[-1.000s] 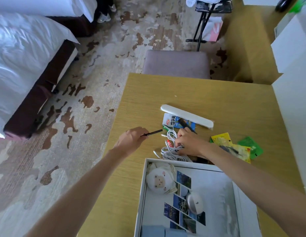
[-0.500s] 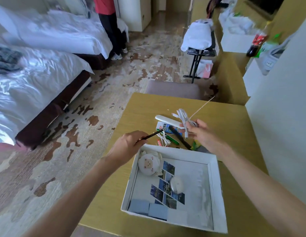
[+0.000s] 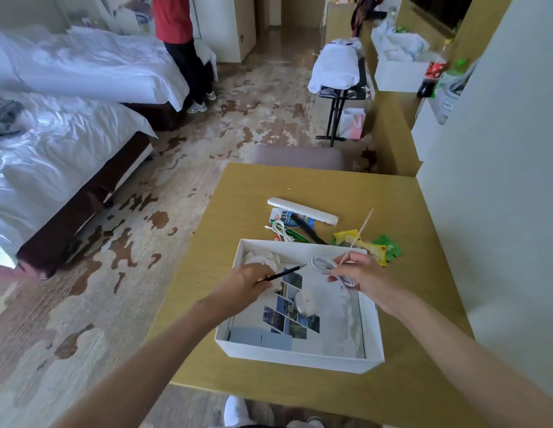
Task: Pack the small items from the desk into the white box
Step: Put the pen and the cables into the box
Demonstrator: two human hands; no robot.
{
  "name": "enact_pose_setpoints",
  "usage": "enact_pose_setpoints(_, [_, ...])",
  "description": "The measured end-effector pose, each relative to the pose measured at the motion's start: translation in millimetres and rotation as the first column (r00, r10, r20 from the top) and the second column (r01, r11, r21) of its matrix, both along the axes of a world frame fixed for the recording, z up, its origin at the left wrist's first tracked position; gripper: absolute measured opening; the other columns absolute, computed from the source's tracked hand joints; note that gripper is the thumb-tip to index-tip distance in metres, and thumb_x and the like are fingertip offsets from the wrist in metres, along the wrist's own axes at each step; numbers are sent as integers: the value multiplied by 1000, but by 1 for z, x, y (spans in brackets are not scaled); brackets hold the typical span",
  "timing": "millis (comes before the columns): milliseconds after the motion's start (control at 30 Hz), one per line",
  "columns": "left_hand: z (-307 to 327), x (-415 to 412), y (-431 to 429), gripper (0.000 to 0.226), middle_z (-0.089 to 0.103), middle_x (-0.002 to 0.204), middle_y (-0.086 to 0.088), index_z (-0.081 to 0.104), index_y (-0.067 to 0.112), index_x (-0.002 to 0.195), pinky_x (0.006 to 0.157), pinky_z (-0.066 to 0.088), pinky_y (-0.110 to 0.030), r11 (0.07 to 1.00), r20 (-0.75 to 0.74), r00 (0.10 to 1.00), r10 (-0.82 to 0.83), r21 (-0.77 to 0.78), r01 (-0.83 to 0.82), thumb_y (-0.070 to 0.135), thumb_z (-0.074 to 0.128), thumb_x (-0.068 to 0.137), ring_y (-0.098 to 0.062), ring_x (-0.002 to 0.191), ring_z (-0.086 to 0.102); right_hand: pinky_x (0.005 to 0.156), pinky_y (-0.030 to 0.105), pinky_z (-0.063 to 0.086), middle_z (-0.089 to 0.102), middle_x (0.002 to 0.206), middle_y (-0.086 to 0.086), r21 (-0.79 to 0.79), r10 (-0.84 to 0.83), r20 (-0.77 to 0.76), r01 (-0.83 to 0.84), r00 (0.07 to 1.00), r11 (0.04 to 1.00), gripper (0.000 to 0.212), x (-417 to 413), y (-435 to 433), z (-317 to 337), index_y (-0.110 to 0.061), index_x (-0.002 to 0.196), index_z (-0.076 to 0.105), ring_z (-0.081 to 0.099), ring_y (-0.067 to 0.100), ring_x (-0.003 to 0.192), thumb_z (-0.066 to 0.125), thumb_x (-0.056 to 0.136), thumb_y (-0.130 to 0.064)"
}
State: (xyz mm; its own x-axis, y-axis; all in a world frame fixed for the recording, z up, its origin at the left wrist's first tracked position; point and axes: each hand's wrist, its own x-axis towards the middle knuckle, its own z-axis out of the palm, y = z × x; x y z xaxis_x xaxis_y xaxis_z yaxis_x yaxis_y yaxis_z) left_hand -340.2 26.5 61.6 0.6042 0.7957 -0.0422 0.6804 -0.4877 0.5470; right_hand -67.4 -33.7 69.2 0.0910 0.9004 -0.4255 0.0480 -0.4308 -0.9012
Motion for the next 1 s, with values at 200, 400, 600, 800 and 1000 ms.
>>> enact_pose_setpoints(200, [11, -39, 5, 15, 64, 82, 14, 67, 22, 101, 62, 49, -24, 984, 193, 966, 170, 19, -177, 19, 63, 87, 0, 69, 56, 67, 27, 46, 75, 83, 0, -70, 253, 313, -243, 915, 967, 23, -38, 8, -19, -16, 88, 62, 65, 12, 76, 76, 70, -21])
enact_pose_setpoints(400, [26, -66, 17, 12, 62, 75, 16, 67, 22, 98, 65, 50, -34, 974, 225, 948, 223, -20, -224, 19, 60, 88, -10, 69, 57, 67, 29, 51, 67, 82, -7, -51, 444, 557, -504, 702, 862, 11, -107, 26, -49, -33, 80, 61, 61, 8, 77, 71, 74, -32])
enact_pose_setpoints(600, [27, -83, 36, 13, 66, 82, 10, 66, 24, 100, 65, 54, -36, 975, 216, 951, 221, -49, -215, 24, 60, 88, -13, 72, 61, 75, 40, 57, 72, 93, -5, -19, 340, 647, -431, 683, 902, 16, -144, 33, -72, -22, 92, 68, 65, 12, 84, 67, 82, -34])
enact_pose_setpoints(800, [27, -81, 50, 13, 67, 83, 8, 66, 24, 100, 62, 48, -29, 996, 217, 972, 90, -31, -86, 23, 59, 89, -11, 71, 57, 62, 32, 52, 68, 80, -7, 18, 207, 795, -364, 570, 931, 30, -134, 28, -59, -24, 84, 67, 62, 11, 73, 69, 77, -53])
enact_pose_setpoints(1000, [19, -40, 47, 21, 64, 90, 13, 65, 24, 109, 61, 36, -5, 993, 234, 969, -84, -57, 100, 22, 60, 88, 0, 72, 49, 76, 29, 53, 71, 83, -5, 12, 154, 668, -218, 728, 976, 2, -72, 19, -23, -17, 84, 72, 65, 10, 81, 70, 85, -18])
